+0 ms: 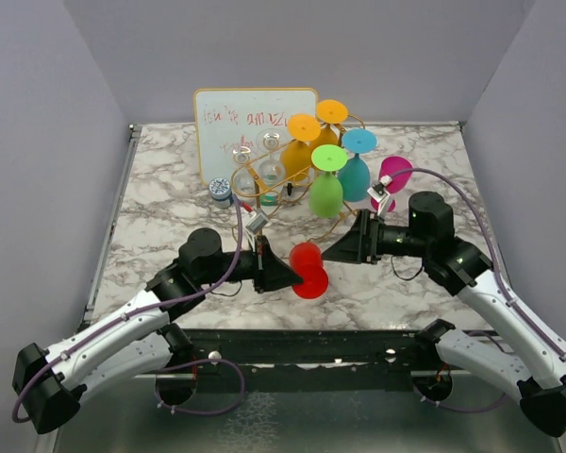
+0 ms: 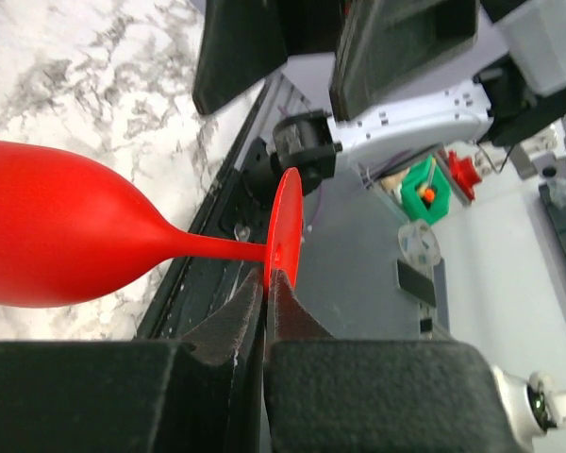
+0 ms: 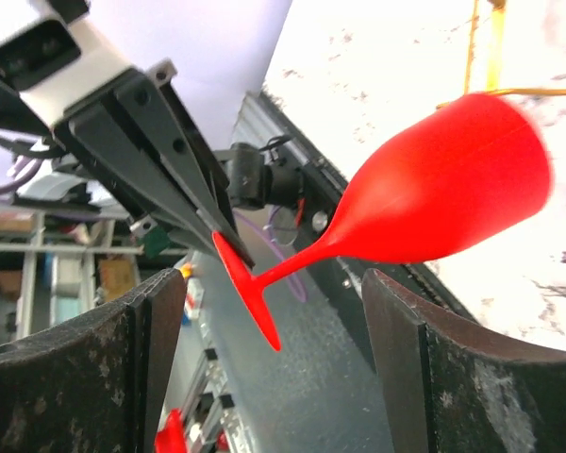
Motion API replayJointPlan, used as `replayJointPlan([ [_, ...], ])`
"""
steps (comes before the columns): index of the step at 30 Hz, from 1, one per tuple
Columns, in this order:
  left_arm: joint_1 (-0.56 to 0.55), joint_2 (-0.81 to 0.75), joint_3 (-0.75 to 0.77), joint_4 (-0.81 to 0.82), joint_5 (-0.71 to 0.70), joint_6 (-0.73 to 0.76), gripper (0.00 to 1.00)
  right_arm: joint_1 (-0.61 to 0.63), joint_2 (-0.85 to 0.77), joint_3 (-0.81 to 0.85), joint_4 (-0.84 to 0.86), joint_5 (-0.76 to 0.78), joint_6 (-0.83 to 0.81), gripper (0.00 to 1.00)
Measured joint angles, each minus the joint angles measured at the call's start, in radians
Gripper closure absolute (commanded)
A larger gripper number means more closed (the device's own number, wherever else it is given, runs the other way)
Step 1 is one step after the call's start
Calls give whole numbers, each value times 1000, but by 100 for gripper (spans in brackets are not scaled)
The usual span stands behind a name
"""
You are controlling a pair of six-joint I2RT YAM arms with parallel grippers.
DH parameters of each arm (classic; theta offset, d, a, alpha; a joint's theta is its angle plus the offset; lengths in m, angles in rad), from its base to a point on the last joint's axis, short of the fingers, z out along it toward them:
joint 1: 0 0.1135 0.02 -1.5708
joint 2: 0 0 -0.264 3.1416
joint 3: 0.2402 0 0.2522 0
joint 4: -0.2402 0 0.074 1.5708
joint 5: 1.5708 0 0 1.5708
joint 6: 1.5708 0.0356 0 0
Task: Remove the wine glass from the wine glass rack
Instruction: Place the wine glass at the center of the board.
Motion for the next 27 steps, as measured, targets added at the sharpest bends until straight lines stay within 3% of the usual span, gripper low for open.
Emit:
replayJointPlan([
  [9, 0, -9, 0, -91, 169, 118, 100, -15, 32, 74, -213, 185, -63, 15],
  [17, 0, -121, 0, -102, 270, 214, 100, -60, -26, -63, -194, 197, -51, 18],
  [27, 0, -166, -42, -88, 302, 323, 100, -188, -54, -306, 232, -137, 92, 18],
])
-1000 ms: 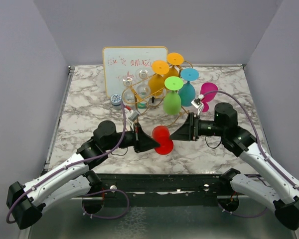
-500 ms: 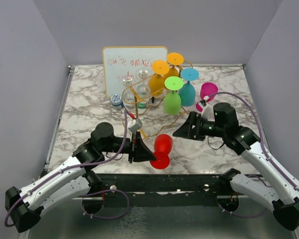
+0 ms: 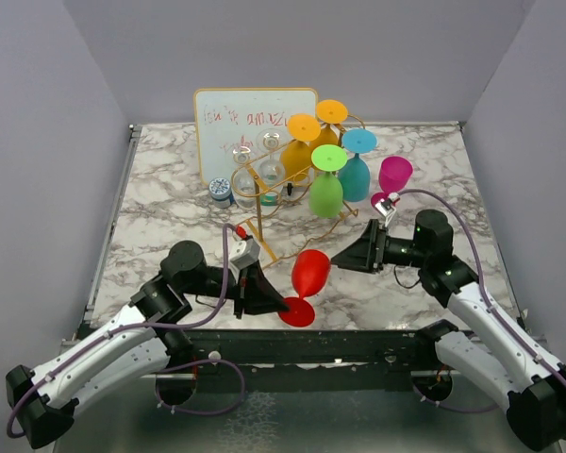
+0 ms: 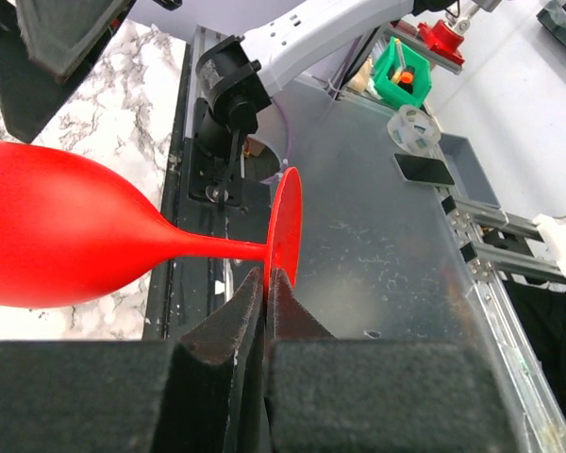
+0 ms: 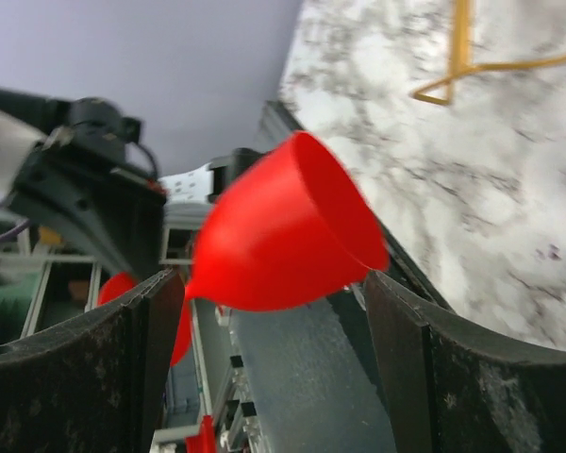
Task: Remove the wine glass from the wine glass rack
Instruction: Place the wine glass at the center of the board.
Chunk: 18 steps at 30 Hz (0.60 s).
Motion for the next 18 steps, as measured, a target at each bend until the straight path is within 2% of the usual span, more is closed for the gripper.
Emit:
replayJointPlan([
  [7, 0, 26, -43, 142, 84, -11, 100, -8, 7, 0, 221, -139, 78, 18],
  [12, 0, 66, -43, 173, 132, -21, 100, -26, 22, 0, 245, -167, 82, 18],
  [18, 0, 33, -45, 190, 159, -16, 100, -57, 23, 0, 257, -199, 85, 19],
])
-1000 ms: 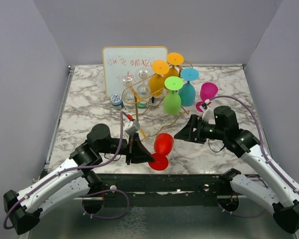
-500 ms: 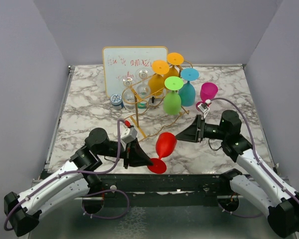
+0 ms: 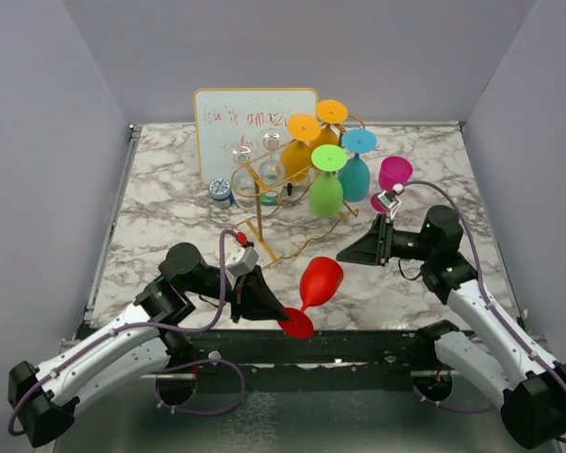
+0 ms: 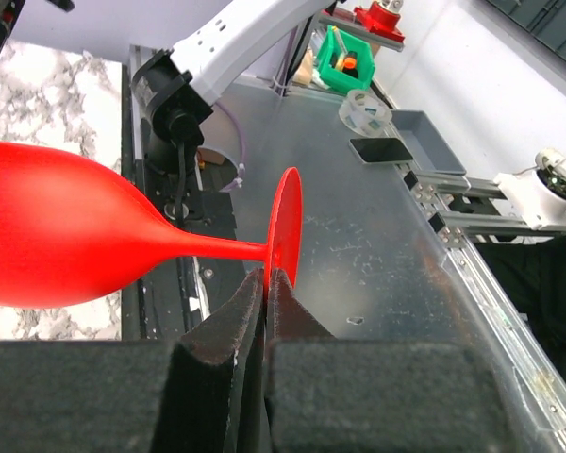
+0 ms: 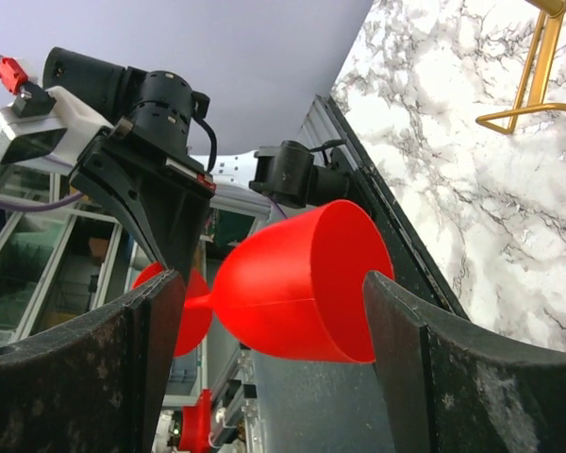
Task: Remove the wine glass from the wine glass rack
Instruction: Place the wine glass at the center of the board.
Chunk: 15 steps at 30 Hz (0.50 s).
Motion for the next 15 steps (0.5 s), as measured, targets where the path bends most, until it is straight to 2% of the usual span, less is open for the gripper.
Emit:
replayJointPlan([
  [8, 0, -23, -1, 16, 15, 22, 100, -11, 74, 2, 65, -126, 11, 28],
  [12, 0, -17, -1, 17, 16, 42, 100, -11, 99, -53, 340, -173, 209, 38],
  [15, 0, -19, -1, 23, 18, 60, 100, -11, 111, -90, 502, -196, 344, 40],
])
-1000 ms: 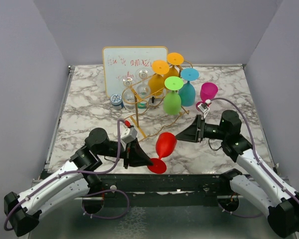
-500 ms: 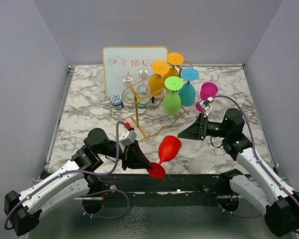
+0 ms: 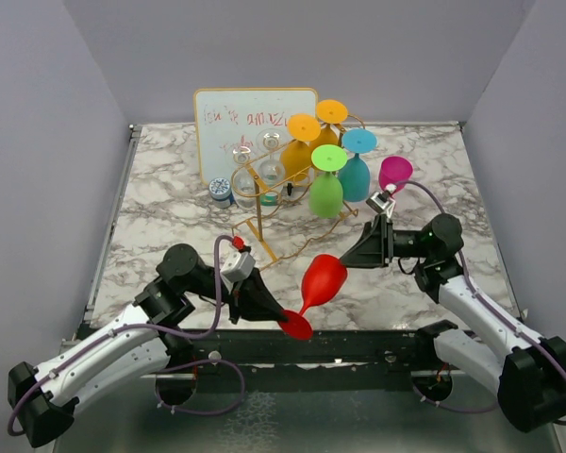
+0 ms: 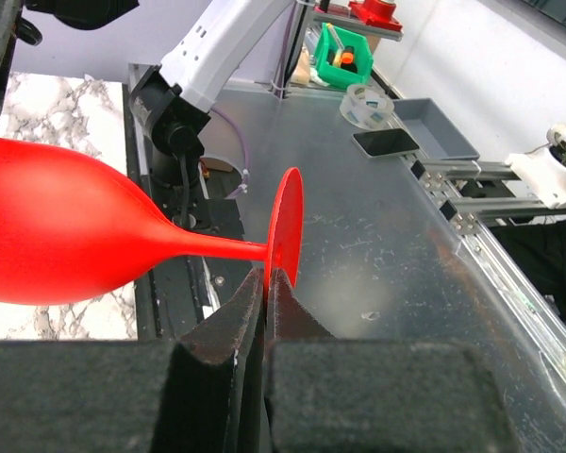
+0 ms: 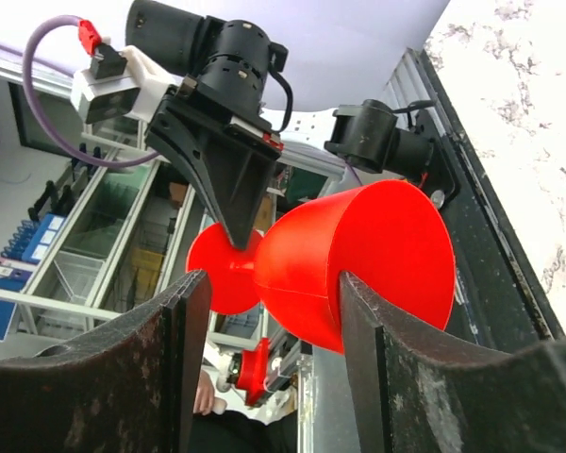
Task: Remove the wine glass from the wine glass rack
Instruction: Place the wine glass at the center of the board.
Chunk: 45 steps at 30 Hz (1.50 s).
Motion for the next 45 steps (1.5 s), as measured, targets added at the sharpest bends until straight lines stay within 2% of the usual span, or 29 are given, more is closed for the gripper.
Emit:
replayJointPlan([
  [9, -6, -1, 0, 32, 19, 41, 100, -2, -37, -15, 201, -26, 175, 50],
  [15, -6, 8, -1, 61, 33, 52, 100, -8, -39, -29, 365, -29, 299, 60],
  [25, -6, -29, -13, 83, 33, 80, 100, -7, -55, -34, 421, -34, 373, 82],
  [34, -12, -4, -13, 93, 32, 108, 100, -8, -91, -34, 416, -37, 394, 77],
  [40, -13, 26, -8, 103, 38, 128, 100, -8, -153, -19, 336, -49, 351, 74],
  [42, -13, 22, -8, 106, 38, 133, 100, -8, -153, -17, 318, -53, 338, 75],
  [45, -13, 15, -8, 106, 37, 134, 100, -8, -150, -17, 296, -55, 327, 81],
])
